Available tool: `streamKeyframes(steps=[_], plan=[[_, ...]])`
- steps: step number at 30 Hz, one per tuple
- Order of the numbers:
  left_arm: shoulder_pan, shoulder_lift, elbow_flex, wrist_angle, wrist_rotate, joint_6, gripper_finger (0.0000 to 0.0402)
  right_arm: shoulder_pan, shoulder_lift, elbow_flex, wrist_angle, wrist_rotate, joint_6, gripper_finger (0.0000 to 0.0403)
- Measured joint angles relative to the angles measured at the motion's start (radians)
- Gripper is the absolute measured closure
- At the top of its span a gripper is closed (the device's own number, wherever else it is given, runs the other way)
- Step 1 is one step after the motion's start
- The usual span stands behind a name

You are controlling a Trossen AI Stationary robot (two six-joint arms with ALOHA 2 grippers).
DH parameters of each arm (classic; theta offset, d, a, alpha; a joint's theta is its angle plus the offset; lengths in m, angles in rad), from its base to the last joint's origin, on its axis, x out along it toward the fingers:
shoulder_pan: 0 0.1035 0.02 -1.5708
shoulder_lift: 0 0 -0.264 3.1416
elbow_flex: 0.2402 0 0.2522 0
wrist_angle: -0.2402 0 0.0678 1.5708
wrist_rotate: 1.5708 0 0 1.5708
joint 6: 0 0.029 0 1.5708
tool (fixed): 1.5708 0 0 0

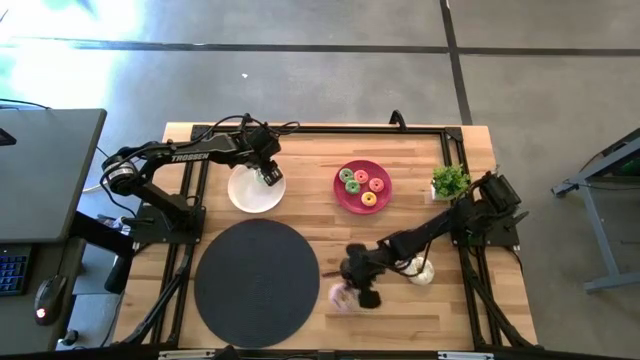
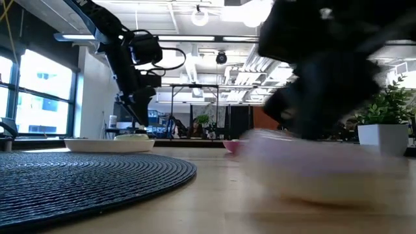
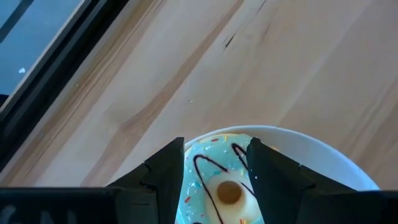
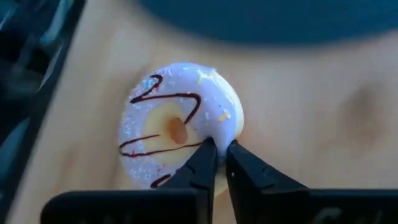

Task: Pick & Place donuts
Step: Put the large purple donut on the white plate

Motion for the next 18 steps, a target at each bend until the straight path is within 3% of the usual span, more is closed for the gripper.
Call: streamKeyframes(steps=[6,11,18], plan=[[0.000,-0.004,0.032,-0.035,-0.016,-0.011,0.0236,-0.135,0.000,0.000,0.143,0.197,-0.032,0.0396],[0.000,-0.056,0.137,-0.168,-0.074,-0.031,0.0236,-0.280,0.000,0.000,0.257,0.213,-0.111,0.0388],[0.000,-0.169,0.272,-0.220,-0.080,-0.036,0.0236,-0.443,0.000,0.001,0.570,0.227,-0.231,0.0394]])
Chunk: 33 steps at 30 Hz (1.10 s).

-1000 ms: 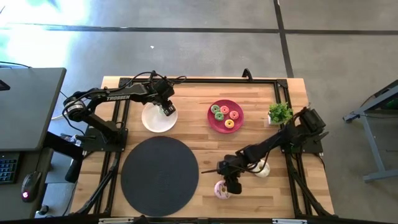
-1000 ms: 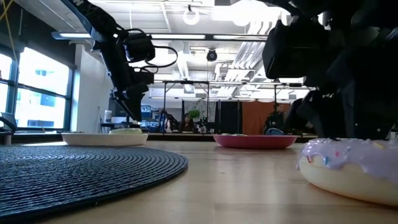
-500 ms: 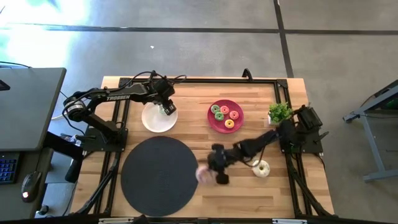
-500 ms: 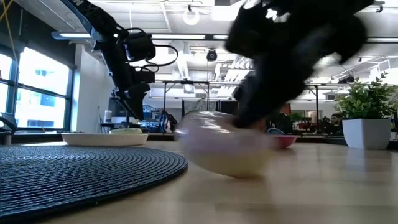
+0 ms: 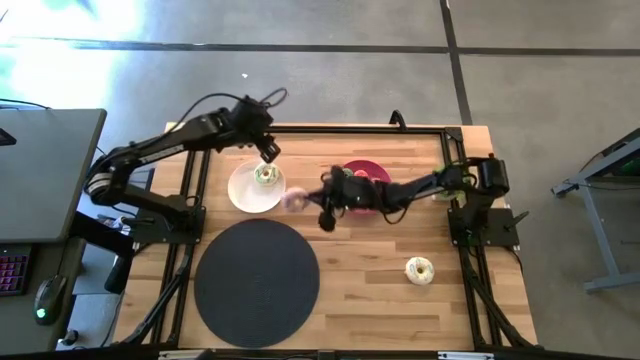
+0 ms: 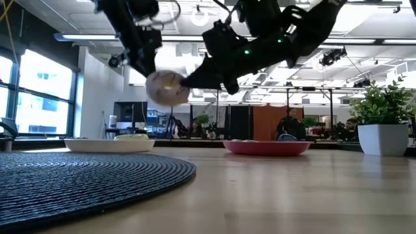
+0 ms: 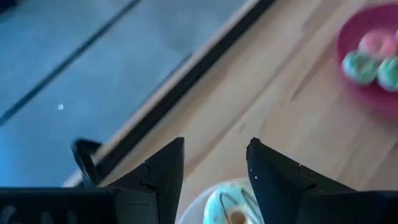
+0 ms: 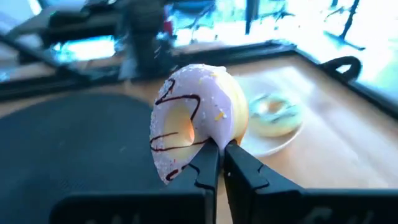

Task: Pick & Place donuts
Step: Put the large purple donut on the white plate

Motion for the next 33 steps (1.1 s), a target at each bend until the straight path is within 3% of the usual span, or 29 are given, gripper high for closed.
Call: streamKeyframes(steps=[4,8,15,19,22,26,33], plan=[[0.000,-0.034,0.041,0.000,-0.001,0.000,0.0236,-0.056,0.056,0.068,-0.013,-0.022,0.014,0.0396],[0.000,-0.048,0.053,0.000,-0.010,0.000,0.0236,-0.077,0.174,0.238,-0.113,-0.092,0.016,0.0399],[0.000,-0.052,0.053,-0.037,-0.011,0.000,0.0236,-0.081,0.391,0.581,-0.411,-0.087,-0.043,0.0399],[0.000,-0.052,0.053,-0.067,-0.011,0.000,0.0236,-0.082,0.478,0.709,-0.462,-0.030,-0.044,0.0399],[0.000,-0.052,0.053,-0.088,-0.009,0.000,0.0236,-0.083,0.517,0.758,-0.478,0.001,-0.045,0.0394],[0.000,-0.052,0.053,-0.110,-0.007,0.000,0.0236,-0.083,0.521,0.792,-0.481,-0.061,-0.036,0.0397],[0.000,-0.052,0.053,-0.115,0.001,0.000,0.0236,-0.091,0.518,0.812,-0.525,-0.053,-0.007,0.0393]])
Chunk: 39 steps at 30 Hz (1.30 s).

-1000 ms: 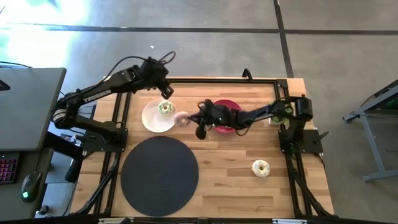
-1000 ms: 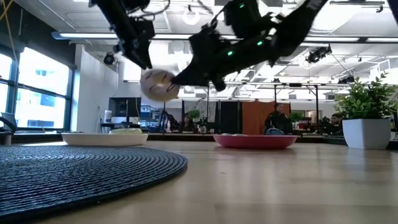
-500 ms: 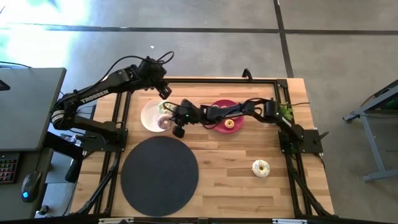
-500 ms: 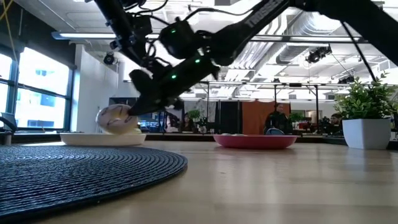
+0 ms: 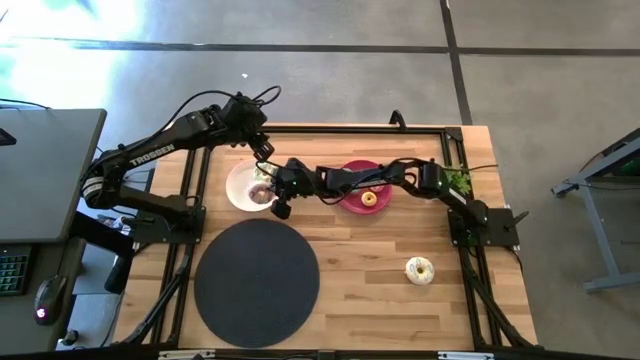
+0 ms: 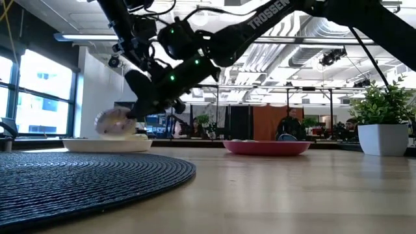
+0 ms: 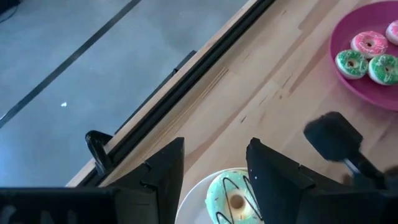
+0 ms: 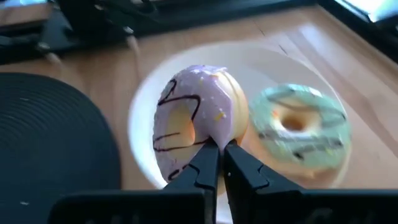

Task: Pick & Place donuts
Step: Put the large purple donut on the white plate, then put the large white donut on the white plate

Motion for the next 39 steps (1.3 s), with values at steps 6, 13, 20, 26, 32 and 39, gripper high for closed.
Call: streamKeyframes(steps=[6,13,20,26,32,39], plan=[[0.000,0.000,0.000,0.001,0.001,0.000,0.0236,-0.023,0.000,-0.054,-0.002,0.031,0.031,0.0388],[0.000,0.000,0.000,0.002,0.001,0.000,0.0236,-0.048,0.000,-0.061,0.006,-0.031,0.026,0.0371],[0.000,0.000,0.000,0.002,0.001,0.000,0.0236,-0.049,0.000,-0.061,0.069,-0.090,0.025,0.0306],[0.000,0.000,0.000,0.001,0.002,0.000,0.0236,-0.045,-0.002,-0.061,0.072,-0.115,-0.017,0.0258],[0.000,0.000,0.000,0.001,0.003,-0.001,0.0236,-0.020,-0.041,-0.061,0.064,-0.105,-0.140,0.0230],[0.000,0.000,0.000,-0.001,0.032,-0.004,0.0236,0.028,-0.202,-0.060,-0.188,0.036,-0.285,0.0213]])
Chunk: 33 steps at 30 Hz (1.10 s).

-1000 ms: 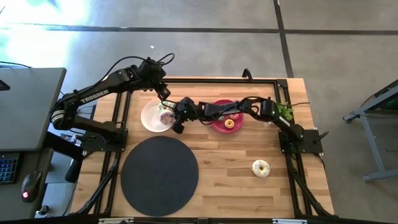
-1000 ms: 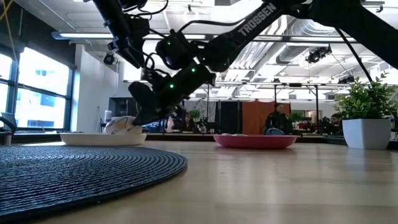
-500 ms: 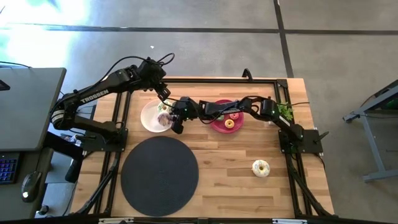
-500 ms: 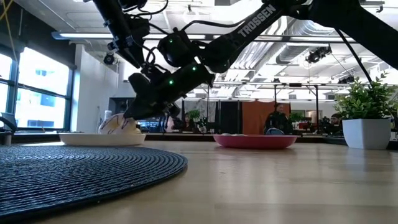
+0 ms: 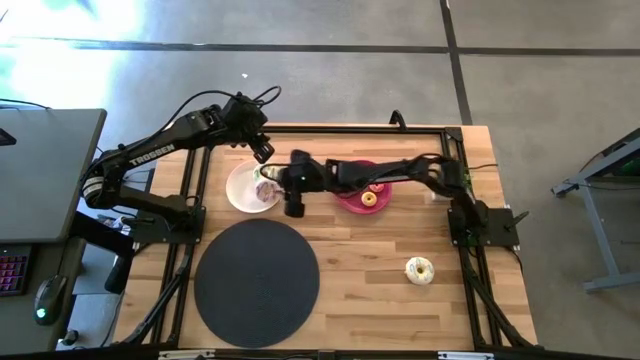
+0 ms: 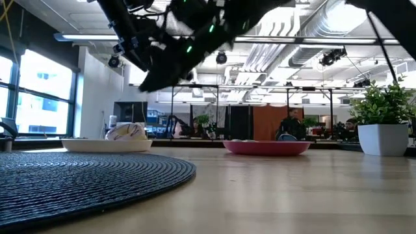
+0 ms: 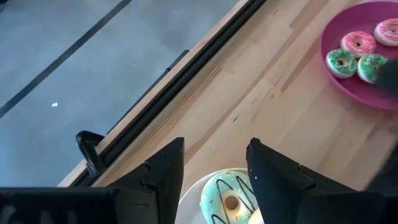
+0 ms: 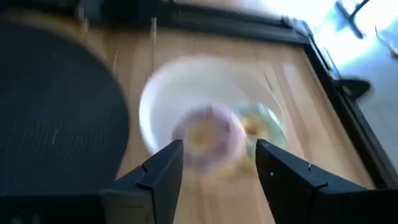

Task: Pick & Place donuts
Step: Put the large white donut on the white plate

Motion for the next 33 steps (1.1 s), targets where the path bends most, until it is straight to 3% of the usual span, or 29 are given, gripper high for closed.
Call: streamKeyframes(steps=[8,13,18,20,24,30,33], plan=[[0.000,0.001,0.000,-0.002,0.090,-0.006,0.0236,0.092,-0.290,0.001,-0.654,0.072,0.029,0.0222],[-0.001,0.001,0.000,-0.003,0.179,-0.006,0.0236,0.149,-0.423,0.003,-1.102,-0.013,0.236,0.0223],[-0.001,0.001,0.000,-0.002,0.183,-0.007,0.0236,0.238,-0.456,0.001,-1.441,-0.041,0.432,0.0218],[-0.001,0.001,0.000,-0.002,0.183,-0.022,0.0236,0.277,-0.456,-0.003,-1.461,-0.060,0.495,0.0216],[-0.027,0.001,0.000,-0.002,0.178,-0.031,0.0236,0.351,-0.470,-0.086,-1.418,-0.213,0.514,0.0213],[-0.087,0.001,-0.001,-0.003,0.172,-0.023,0.0236,0.434,-0.520,-0.364,-1.393,-0.205,0.671,0.0213],[-0.115,0.001,-0.001,-0.003,0.168,-0.022,0.0236,0.454,-0.569,-0.510,-1.287,-0.249,0.739,0.0213]])
